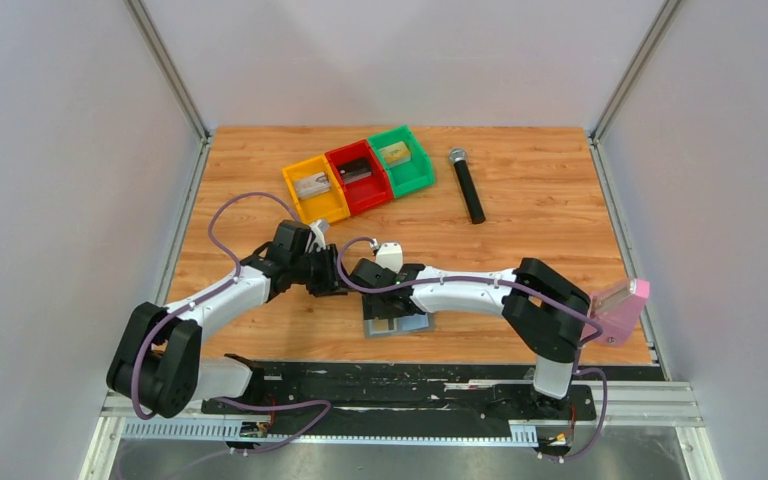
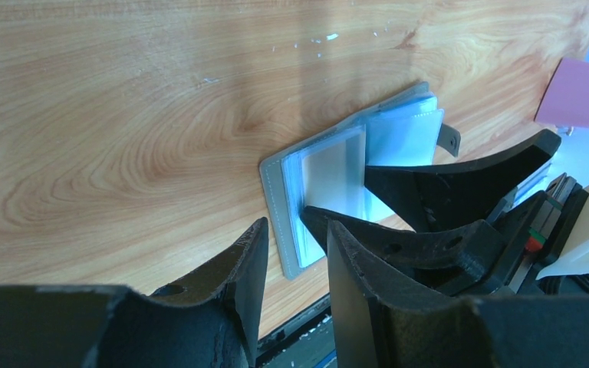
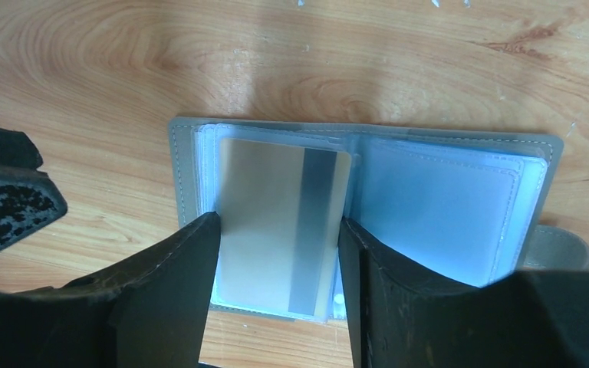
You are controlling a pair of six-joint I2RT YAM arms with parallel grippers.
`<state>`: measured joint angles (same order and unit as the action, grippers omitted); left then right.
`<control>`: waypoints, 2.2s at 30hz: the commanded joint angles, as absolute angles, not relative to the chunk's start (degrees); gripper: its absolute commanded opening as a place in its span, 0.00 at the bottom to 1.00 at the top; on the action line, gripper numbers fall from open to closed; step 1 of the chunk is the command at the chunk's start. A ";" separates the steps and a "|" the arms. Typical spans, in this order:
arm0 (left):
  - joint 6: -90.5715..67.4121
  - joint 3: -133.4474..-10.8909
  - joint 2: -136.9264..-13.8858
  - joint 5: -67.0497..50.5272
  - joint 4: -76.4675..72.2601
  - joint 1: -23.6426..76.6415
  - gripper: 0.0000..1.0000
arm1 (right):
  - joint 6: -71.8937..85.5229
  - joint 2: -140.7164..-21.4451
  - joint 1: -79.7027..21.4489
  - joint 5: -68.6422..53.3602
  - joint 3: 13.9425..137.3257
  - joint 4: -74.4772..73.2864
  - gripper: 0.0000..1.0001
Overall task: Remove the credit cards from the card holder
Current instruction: Remove the credit card from the card holder.
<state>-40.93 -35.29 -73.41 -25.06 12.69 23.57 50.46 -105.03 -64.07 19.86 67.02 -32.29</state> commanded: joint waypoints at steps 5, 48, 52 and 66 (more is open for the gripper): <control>-38.20 -35.64 -74.21 -29.44 12.05 23.30 0.42 | 50.02 -102.52 -64.38 18.67 62.99 -26.10 0.54; -38.98 -35.39 -71.48 -24.92 14.65 23.23 0.39 | 50.14 -109.88 -64.83 19.69 69.76 -34.88 0.64; -38.87 -35.11 -71.29 -24.74 14.63 23.21 0.39 | 50.30 -110.18 -65.12 20.35 70.19 -35.35 0.59; -39.28 -33.94 -73.19 -27.16 12.22 23.20 0.39 | 51.21 -105.96 -65.14 19.94 66.94 -30.27 0.50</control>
